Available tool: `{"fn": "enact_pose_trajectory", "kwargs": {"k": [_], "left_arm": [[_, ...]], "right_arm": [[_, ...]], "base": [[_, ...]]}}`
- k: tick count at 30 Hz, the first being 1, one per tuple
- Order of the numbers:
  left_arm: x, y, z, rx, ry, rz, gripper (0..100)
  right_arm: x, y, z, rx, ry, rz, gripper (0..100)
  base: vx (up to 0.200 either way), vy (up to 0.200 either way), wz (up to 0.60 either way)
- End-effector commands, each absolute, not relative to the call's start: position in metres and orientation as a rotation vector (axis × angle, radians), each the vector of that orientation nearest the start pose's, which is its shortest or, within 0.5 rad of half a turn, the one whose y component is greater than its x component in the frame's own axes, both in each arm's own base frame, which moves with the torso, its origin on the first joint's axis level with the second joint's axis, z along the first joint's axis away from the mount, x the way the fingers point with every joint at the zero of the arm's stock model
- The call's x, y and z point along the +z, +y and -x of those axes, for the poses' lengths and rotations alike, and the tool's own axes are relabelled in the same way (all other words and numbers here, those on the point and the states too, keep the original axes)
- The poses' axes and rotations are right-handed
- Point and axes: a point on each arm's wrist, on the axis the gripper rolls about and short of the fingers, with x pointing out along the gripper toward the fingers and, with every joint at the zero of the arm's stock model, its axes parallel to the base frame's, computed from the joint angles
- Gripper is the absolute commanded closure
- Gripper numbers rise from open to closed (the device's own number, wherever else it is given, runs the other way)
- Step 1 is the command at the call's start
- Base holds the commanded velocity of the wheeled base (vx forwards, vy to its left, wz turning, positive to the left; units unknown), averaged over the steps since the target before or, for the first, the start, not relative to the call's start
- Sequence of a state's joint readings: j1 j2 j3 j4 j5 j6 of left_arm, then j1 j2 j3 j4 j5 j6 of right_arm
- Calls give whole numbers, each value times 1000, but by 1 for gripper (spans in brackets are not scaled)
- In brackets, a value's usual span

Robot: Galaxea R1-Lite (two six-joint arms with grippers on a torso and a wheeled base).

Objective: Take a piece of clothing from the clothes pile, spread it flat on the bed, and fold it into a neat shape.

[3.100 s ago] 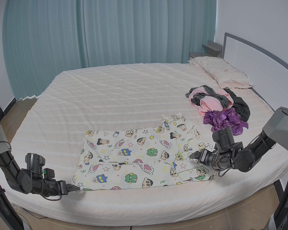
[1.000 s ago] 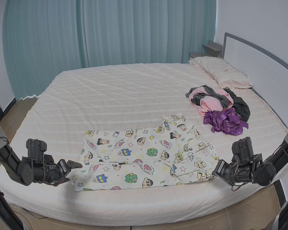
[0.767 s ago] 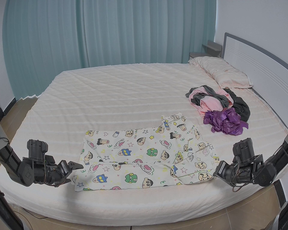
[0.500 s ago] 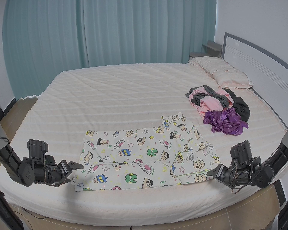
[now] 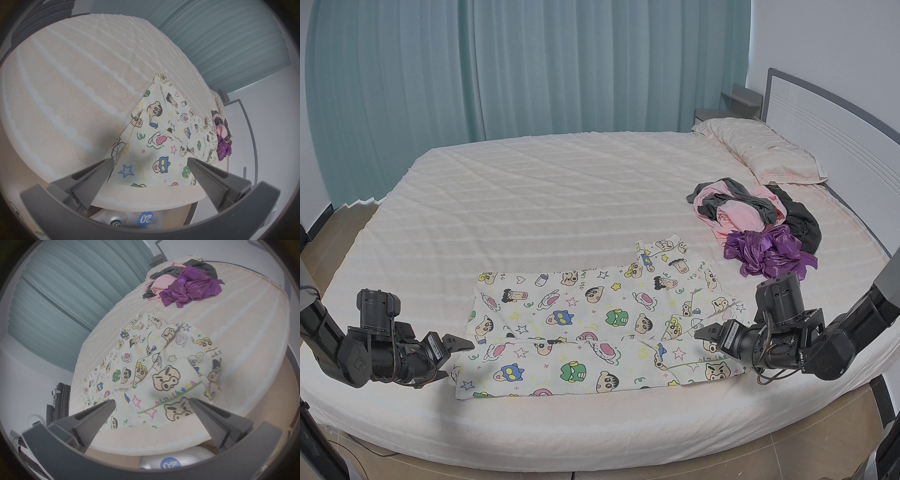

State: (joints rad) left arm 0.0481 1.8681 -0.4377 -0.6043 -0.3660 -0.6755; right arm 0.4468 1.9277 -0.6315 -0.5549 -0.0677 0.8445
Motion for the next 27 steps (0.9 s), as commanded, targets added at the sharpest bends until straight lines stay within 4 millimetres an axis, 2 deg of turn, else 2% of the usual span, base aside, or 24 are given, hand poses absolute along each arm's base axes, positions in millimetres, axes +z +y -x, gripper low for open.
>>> {"fn": "enact_pose_trajectory", "kwargs": {"k": [1,3,6,9,15,27], "left_arm": [[52,2,-258,-22,877,798,0],[53,1,-259,-25,870,801,0],[57,1,-261,-20,841,839,0],[61,1,-264,-13,801,897,0],[61,1,-264,-18,783,894,0],[56,1,-264,-10,804,897,0]], "right_arm": [[51,131,-285,18,835,-607,0],[55,126,-285,10,820,-613,0],[71,111,-285,-2,770,-629,0],[73,100,-283,-18,756,-621,0],[67,92,-275,-43,782,-611,0],[68,81,-279,-53,771,-597,0]], "base": [[0,0,0],[0,0,0],[0,0,0],[0,0,0],[200,0,0],[200,0,0]]}}
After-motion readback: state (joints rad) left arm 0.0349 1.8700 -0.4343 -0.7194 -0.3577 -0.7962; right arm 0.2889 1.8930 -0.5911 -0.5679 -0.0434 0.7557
